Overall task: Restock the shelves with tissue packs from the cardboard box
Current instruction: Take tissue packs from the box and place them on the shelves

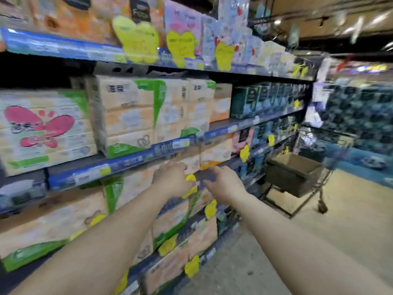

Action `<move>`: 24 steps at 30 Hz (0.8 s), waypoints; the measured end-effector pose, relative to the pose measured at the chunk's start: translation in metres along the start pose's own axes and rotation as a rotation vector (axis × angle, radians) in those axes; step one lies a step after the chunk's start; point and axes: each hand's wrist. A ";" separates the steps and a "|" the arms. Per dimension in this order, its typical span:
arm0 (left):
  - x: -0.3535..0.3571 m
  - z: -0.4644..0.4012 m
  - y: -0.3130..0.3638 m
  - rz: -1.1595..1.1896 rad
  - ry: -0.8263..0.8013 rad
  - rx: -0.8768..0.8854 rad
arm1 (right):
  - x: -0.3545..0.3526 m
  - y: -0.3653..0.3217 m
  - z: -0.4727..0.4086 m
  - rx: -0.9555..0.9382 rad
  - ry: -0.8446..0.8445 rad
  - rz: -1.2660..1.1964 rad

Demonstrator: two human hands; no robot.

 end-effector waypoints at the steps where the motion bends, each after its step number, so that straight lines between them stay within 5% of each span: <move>1: 0.009 -0.020 0.022 0.012 -0.017 0.056 | -0.009 0.027 -0.005 0.048 0.020 0.002; 12: 0.112 -0.254 0.195 0.106 -0.124 0.409 | -0.063 0.255 -0.122 0.442 0.141 0.000; 24: 0.179 -0.506 0.291 0.136 -0.167 0.555 | -0.104 0.397 -0.316 0.629 0.198 -0.046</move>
Point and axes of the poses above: each hand's wrist, its own z-axis away from the middle knuckle, its own x-axis out of the palm, y = z × x, and after that the axes turned 14 degrees about x, right-handed
